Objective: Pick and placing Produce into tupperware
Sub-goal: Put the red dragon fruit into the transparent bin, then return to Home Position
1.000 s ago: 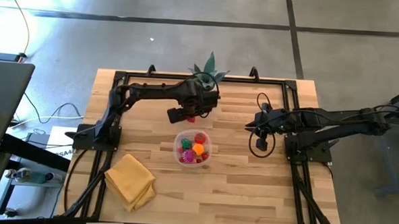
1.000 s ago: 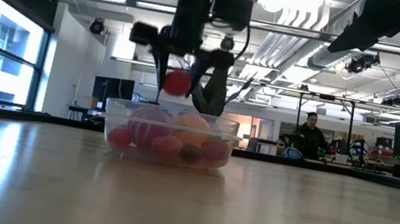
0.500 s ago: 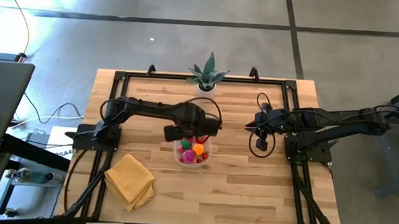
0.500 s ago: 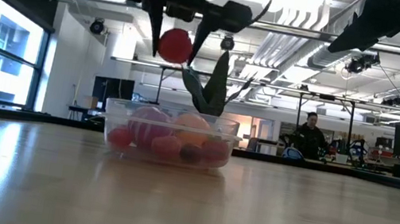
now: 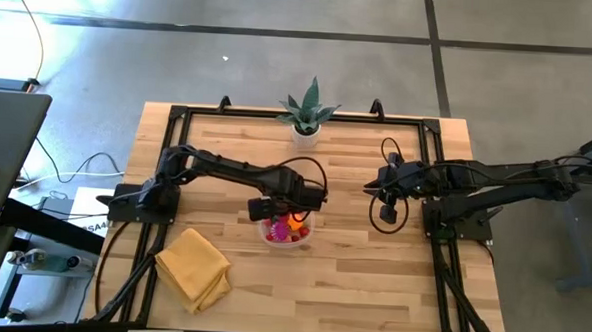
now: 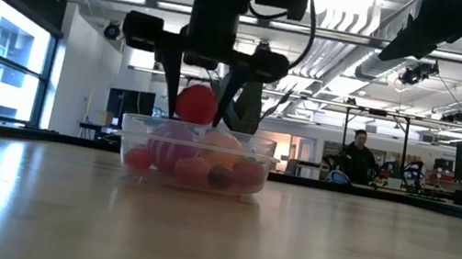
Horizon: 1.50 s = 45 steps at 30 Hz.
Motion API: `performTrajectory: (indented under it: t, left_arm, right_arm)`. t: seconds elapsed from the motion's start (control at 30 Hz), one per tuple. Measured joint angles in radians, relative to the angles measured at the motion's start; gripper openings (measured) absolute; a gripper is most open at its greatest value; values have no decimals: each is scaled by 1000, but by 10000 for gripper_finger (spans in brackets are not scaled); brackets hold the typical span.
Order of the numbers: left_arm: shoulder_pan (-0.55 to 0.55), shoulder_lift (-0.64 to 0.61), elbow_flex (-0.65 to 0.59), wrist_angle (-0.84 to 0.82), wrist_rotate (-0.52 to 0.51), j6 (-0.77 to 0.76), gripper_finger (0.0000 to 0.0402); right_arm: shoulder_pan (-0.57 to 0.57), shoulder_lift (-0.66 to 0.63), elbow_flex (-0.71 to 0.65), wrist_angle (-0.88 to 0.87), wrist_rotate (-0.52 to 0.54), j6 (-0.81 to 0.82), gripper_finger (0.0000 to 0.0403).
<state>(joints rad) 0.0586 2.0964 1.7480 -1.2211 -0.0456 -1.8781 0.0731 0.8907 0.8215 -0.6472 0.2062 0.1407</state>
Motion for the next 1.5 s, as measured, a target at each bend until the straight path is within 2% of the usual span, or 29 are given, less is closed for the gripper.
performTrajectory:
  t: [0.3, 0.83, 1.03, 1.27, 1.4, 1.5]
  left_arm:
    - [0, 0, -30, 32, -8, -4, 232]
    - [0, 0, -30, 37, -15, -14, 236]
    - [0, 0, -30, 40, -35, -9, 280]
    - [0, -12, -23, 35, -33, 49, 323]
    - [0, -71, 8, 14, -33, 103, 324]
    - [0, -112, 33, -52, -47, 216, 316]
  right_arm:
    - [0, 0, 0, 0, 0, 0, 46]
    - [0, 0, 0, 0, 0, 0, 46]
    - [0, 0, 0, 0, 0, 0, 46]
    - [0, 0, 0, 0, 0, 0, 46]
    - [0, 0, 0, 0, 0, 0, 46]
    - [0, 0, 0, 0, 0, 0, 46]
